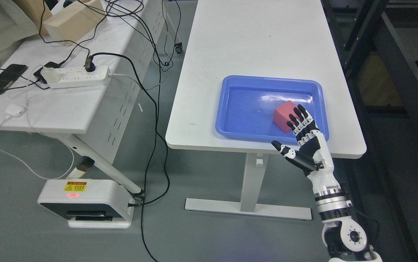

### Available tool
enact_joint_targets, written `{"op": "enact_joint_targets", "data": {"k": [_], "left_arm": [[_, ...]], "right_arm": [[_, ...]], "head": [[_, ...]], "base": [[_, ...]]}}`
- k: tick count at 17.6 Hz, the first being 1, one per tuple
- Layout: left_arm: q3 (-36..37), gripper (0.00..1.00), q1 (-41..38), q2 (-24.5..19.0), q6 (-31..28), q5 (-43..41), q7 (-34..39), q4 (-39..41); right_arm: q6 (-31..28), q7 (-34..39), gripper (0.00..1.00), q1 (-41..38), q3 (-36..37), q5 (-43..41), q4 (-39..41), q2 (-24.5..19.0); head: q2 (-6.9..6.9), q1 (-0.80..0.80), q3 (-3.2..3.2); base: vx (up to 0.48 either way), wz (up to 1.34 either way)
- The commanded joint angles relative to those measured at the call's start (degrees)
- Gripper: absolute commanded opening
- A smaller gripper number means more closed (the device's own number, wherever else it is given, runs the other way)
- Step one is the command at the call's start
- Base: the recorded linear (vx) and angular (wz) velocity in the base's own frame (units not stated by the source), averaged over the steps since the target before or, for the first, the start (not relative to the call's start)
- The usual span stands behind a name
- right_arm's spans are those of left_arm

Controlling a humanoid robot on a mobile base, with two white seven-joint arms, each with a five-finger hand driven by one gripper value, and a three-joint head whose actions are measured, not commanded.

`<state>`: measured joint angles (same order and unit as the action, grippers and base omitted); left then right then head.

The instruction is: Pick pink block from left shelf to tray

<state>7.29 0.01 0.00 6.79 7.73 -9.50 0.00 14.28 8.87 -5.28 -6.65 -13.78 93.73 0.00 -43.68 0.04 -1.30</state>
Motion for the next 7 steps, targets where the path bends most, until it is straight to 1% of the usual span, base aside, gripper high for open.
{"op": "enact_joint_targets", "data": {"k": [1,7], "left_arm": [[0.0,1.0,-1.15,-1.0,-0.03,0.0,0.01,1.0],[0.0,1.0,-1.15,-1.0,-0.03,0.0,0.01,1.0]], "right_arm": [[-0.74,0.09,0.99,0.98,-0.12,0.25,-0.12,1.0],[-1.27,0.09,0.99,1.5,-0.12,0.34,-0.12,1.0]], "head": [[0.0,0.0,0.0],[0.0,0.0,0.0]], "base": [[0.0,0.0],[0.0,0.0]]}}
